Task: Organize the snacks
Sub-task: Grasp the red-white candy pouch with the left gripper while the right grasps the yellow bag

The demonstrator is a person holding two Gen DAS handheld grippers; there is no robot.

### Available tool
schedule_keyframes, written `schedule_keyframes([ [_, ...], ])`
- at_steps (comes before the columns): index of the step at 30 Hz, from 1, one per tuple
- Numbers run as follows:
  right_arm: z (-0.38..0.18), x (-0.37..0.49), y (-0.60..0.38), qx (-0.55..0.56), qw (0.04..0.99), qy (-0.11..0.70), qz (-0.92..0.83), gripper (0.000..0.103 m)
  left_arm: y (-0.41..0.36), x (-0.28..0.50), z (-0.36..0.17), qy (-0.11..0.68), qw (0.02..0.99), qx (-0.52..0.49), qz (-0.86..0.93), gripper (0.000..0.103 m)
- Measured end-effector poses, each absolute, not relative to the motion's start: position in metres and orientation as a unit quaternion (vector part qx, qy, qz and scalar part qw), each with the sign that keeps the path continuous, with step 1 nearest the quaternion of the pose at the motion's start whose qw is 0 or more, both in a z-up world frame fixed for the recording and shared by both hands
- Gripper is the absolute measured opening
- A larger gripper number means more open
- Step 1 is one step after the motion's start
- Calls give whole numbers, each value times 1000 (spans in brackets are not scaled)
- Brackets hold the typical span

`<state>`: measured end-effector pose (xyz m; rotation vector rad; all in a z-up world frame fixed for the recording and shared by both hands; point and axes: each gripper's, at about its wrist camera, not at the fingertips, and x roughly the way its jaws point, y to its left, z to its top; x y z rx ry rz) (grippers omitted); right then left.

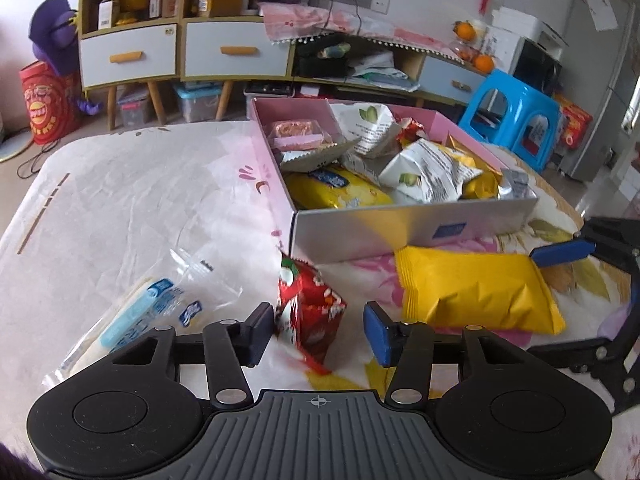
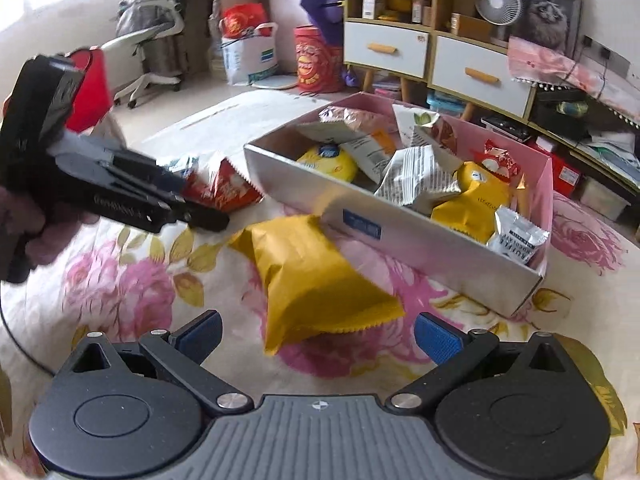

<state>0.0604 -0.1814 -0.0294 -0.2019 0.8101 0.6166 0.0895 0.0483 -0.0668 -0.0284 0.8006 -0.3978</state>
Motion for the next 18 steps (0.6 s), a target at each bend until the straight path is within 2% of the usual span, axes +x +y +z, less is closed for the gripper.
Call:
schedule_keyframes([
  [8,-34,72,-161,-98,872,384,289,93,48,94,-66,390,902,-37,-180,42],
  [10,-34,73,-158,-104,874,382,283,88,49,93,-66,391,902,-34,-177,37],
  [18,-31,74,-161,-103,868,395,284,69,56,88,-58,395,904,-29,-161,29],
])
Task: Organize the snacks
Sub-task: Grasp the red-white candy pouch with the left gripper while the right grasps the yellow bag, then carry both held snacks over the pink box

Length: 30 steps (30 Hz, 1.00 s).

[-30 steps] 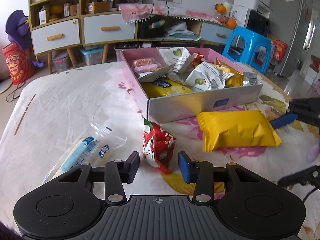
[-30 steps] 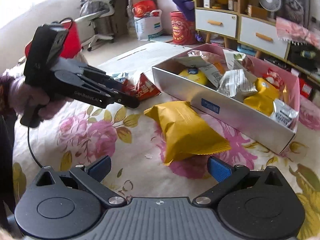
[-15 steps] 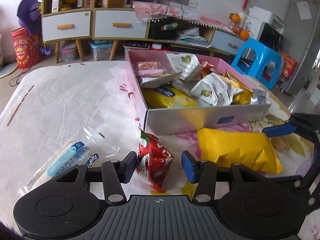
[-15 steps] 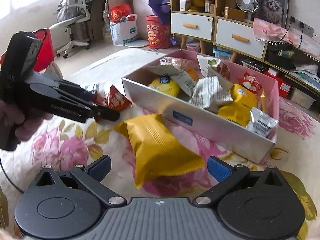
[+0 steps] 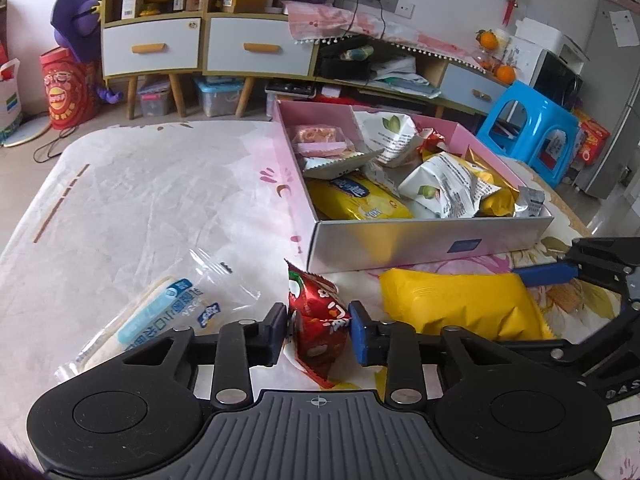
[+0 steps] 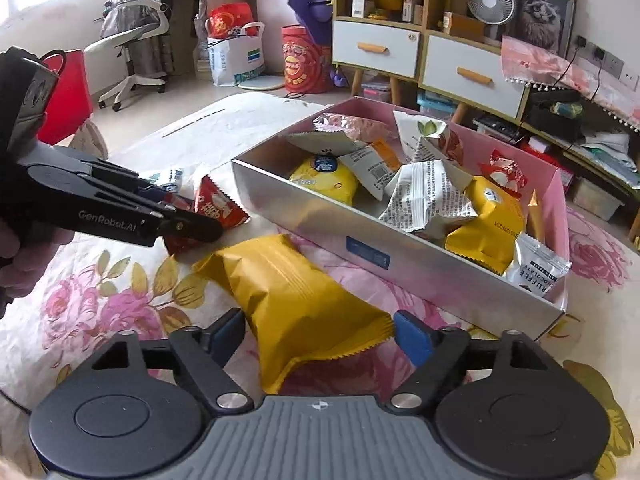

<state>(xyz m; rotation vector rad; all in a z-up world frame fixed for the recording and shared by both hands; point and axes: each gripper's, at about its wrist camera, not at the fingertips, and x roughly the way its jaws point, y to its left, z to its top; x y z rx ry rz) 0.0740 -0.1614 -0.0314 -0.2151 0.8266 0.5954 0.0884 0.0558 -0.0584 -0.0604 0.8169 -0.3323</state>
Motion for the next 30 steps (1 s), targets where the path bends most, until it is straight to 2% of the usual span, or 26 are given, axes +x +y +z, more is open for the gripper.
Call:
schedule_keyframes([
  [5,-26,67,-160,-105,855,403,309,71,61,88,-56,403,903,-32,-146,28],
  [7,-25,65,-157,-111,860,396,301,81,63,88,-55,404,903,-33,-144,28],
  [9,-25,66,-156,-112,866,388,295,84,62,88,-54,406,902,-32,-143,28],
  [16,-28,76,-140,-110,869,388,288,82,59,87,-53,412,900,-24,-143,27],
  [20,-32,77,-128,-122,865,394,285,71,57,86,-51,416,898,-18,-139,26],
  [22,-35,76,-121,-140,863,399,276,53,57,87,-50,421,896,-18,-136,26],
  [23,-37,76,-119,-148,861,402,276,51,57,86,-49,424,895,-19,-135,26],
  [25,-35,73,-117,-150,858,402,281,41,58,84,-46,428,894,-20,-132,26],
  [27,-31,70,-117,-150,857,404,282,37,60,82,-43,428,894,-22,-131,25],
  [30,-24,65,-119,-153,859,397,284,36,63,78,-36,425,896,-24,-131,25],
])
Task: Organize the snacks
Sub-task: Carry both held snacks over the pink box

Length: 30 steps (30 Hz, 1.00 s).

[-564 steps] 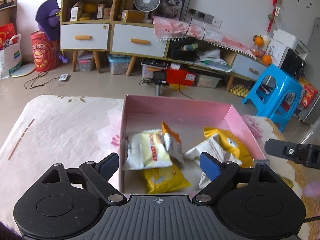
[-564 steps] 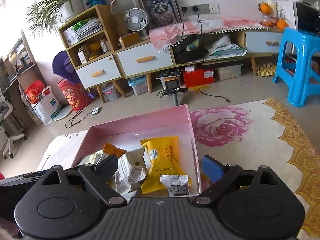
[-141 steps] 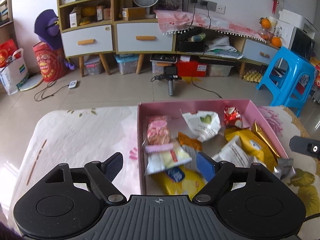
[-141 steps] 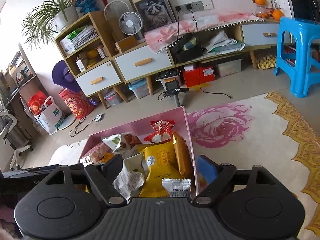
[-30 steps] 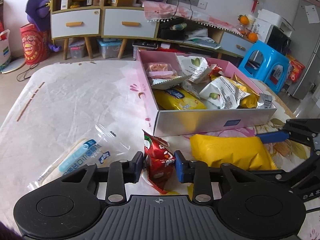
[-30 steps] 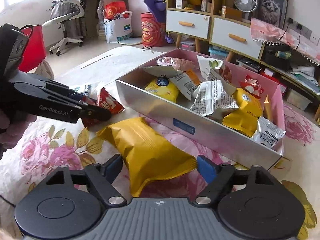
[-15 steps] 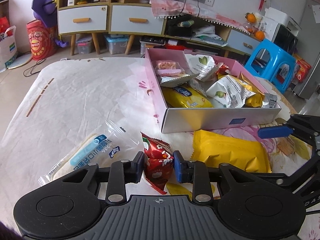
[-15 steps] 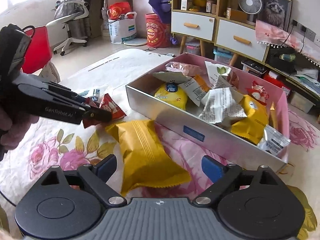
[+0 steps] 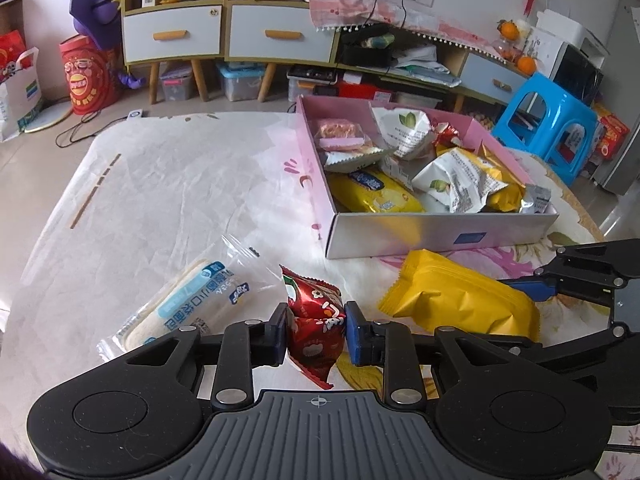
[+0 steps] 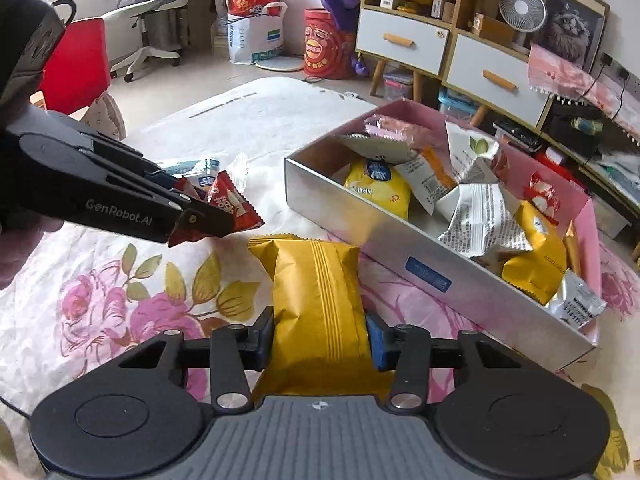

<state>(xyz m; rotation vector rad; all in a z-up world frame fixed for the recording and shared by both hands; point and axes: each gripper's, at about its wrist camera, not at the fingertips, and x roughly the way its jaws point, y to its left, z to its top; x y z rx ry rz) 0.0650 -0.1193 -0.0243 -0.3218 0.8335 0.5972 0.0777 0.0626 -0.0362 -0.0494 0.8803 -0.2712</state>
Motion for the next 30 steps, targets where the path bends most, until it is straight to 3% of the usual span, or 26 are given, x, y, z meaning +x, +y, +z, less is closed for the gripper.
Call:
schedule_keyframes([
  [15,23,49,-144,-106,898,345,251,35,65,68,3,394,910,-60,-116,25],
  [30,23,109,-198,8,946,313,82,35,30,120,0,379,912,-123,-102,26],
])
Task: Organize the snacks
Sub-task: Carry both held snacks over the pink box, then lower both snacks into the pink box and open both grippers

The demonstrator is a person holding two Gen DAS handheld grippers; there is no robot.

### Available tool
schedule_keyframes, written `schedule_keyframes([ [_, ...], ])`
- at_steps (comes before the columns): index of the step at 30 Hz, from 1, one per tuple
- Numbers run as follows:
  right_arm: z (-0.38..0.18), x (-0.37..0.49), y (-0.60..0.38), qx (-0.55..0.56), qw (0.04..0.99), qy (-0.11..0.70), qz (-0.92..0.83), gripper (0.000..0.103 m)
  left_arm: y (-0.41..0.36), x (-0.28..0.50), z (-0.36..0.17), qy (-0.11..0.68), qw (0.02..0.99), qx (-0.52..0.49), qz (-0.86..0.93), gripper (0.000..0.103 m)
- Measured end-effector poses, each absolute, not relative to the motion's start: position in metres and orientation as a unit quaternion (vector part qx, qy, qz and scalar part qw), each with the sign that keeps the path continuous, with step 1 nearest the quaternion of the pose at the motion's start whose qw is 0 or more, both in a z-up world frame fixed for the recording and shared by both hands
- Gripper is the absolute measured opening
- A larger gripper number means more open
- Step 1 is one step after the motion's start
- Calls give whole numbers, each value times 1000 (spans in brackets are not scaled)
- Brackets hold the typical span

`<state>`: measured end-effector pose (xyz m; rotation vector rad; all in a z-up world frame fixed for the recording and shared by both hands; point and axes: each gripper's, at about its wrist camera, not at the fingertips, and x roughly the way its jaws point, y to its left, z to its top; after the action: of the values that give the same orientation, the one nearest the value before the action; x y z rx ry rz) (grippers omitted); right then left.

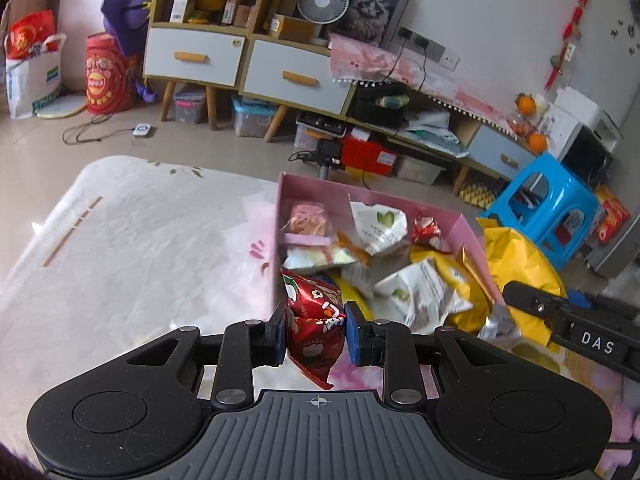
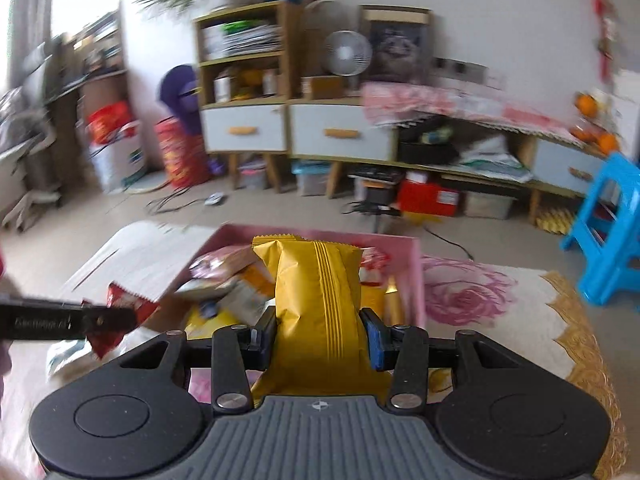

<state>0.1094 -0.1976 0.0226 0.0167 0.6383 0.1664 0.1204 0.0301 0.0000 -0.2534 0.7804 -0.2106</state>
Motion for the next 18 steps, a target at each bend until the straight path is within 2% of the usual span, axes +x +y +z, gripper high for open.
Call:
schedule_keyframes([
  [18,-6,153,-191,44,941,329,58,36,3,162,-37,371,899,-185,-138,26],
])
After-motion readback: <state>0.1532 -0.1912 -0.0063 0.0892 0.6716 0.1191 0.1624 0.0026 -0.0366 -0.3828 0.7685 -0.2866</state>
